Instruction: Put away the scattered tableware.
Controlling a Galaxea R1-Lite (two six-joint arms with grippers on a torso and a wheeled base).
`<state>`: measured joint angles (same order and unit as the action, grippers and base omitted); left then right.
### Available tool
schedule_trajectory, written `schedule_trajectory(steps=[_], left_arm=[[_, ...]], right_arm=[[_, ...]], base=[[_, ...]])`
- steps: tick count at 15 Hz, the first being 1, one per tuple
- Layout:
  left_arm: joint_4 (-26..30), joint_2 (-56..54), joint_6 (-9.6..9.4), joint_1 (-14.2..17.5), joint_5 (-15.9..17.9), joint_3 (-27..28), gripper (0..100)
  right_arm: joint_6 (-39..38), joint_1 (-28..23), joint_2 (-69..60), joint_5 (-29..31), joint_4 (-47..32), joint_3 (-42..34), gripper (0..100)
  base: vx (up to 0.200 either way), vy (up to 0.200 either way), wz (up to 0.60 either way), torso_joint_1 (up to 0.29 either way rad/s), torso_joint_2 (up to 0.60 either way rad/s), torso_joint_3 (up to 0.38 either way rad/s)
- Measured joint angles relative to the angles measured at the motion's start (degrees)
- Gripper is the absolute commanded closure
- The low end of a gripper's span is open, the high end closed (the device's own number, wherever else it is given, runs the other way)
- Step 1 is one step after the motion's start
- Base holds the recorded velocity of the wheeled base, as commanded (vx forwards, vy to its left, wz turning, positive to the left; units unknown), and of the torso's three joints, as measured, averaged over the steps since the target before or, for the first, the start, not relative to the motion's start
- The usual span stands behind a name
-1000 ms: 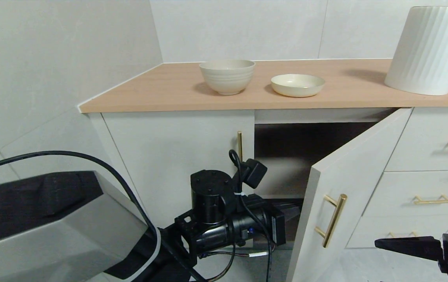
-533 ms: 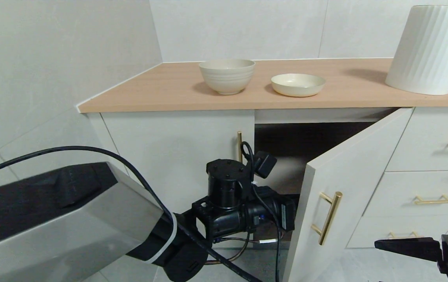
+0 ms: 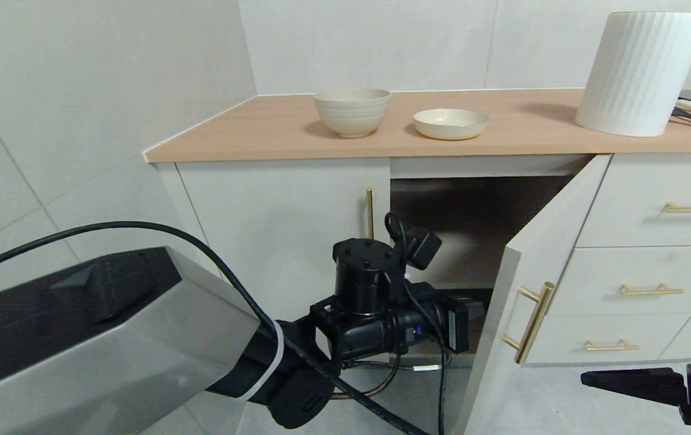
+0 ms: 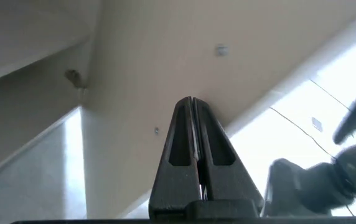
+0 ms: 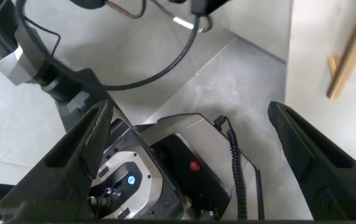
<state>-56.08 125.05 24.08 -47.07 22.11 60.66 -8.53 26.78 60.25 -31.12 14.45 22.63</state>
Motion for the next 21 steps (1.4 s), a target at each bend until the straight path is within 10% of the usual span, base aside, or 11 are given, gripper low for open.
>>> schedule_trajectory(steps=[8,11,13,16,19,21], left_arm=[[4.4,3.0,-0.16,-3.1,-14.7,6.6,100],[4.2,2.4,-0.10,-5.5,-15.3,7.0,100],[4.0,-0.4,2.26,-7.9,-9.8,4.3,100],[2.6,-6.9,9.86,-8.5,15.8,-2.7,100],[-3.0,-9.8,10.92,-3.1,13.9,-7.1,100],[-3.5,-10.4,7.67,0.0,9.1,-9.0,100]], right_arm=[[-0.1,0.1,-1.8,0.0,-0.2,0.0,0],[-0.2,2.8,-3.5,-0.1,-0.5,0.0,0],[-0.2,4.9,-5.7,-0.6,-1.5,0.0,0],[-0.2,7.5,-9.6,-5.2,-3.2,0.2,0],[-0.3,7.9,-10.8,-5.0,-3.4,0.2,0],[-0.4,7.5,-10.5,-4.0,-3.3,0.5,0]], base=[[0.000,0.000,0.00,0.000,0.00,0.000],[0.000,0.000,0.00,0.000,0.00,0.000],[0.000,0.000,0.00,0.000,0.00,0.000],[0.000,0.000,0.00,0.000,0.00,0.000],[0.000,0.000,0.00,0.000,0.00,0.000],[0.000,0.000,0.00,0.000,0.00,0.000]])
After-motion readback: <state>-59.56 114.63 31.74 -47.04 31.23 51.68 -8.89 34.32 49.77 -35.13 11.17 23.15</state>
